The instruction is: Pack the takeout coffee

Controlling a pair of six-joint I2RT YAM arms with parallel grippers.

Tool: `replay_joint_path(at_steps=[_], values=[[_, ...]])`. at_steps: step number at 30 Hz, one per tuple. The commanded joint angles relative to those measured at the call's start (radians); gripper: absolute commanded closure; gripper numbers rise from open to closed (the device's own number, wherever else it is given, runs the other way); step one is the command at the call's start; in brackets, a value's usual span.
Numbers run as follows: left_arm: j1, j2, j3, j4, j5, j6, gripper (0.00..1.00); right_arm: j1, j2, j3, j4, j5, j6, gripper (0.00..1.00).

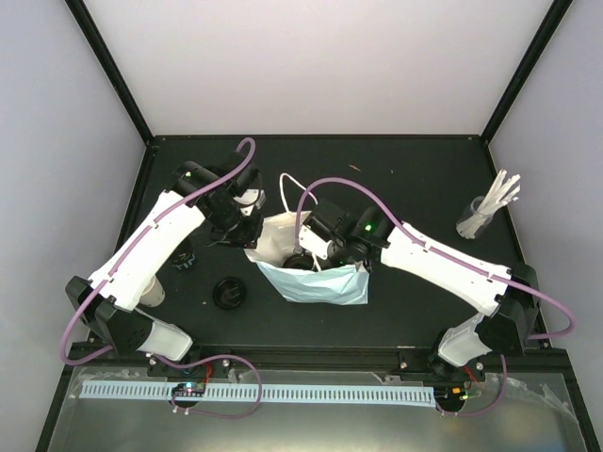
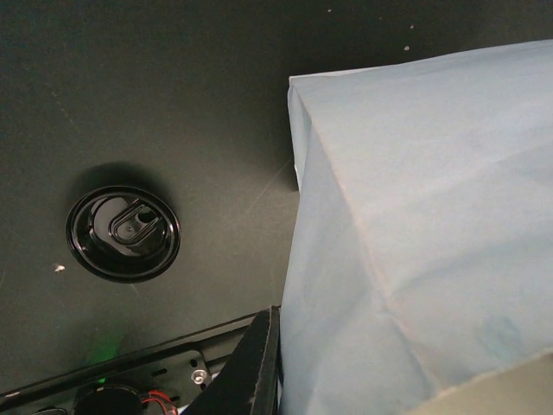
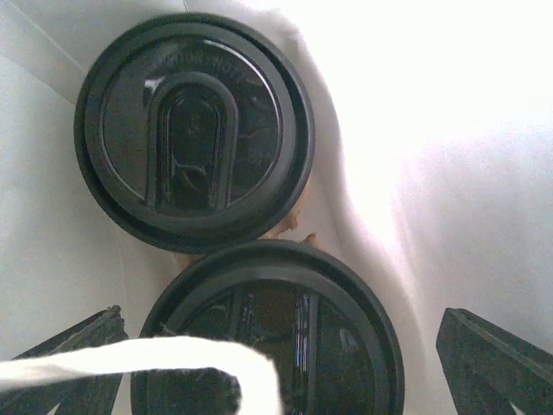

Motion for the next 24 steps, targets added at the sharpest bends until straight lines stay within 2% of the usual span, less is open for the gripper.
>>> replay_joint_path(at_steps=[1,24], values=[[0.011,0.015,0.052,-0.038,-0.038,0.006,0.98,0.009,-0.035,0.045,0.045,-0.039,0.004,0.0],[0.01,0.035,0.09,-0.039,-0.041,0.017,0.98,0.019,-0.13,0.001,0.256,-0.179,0.021,0.0]])
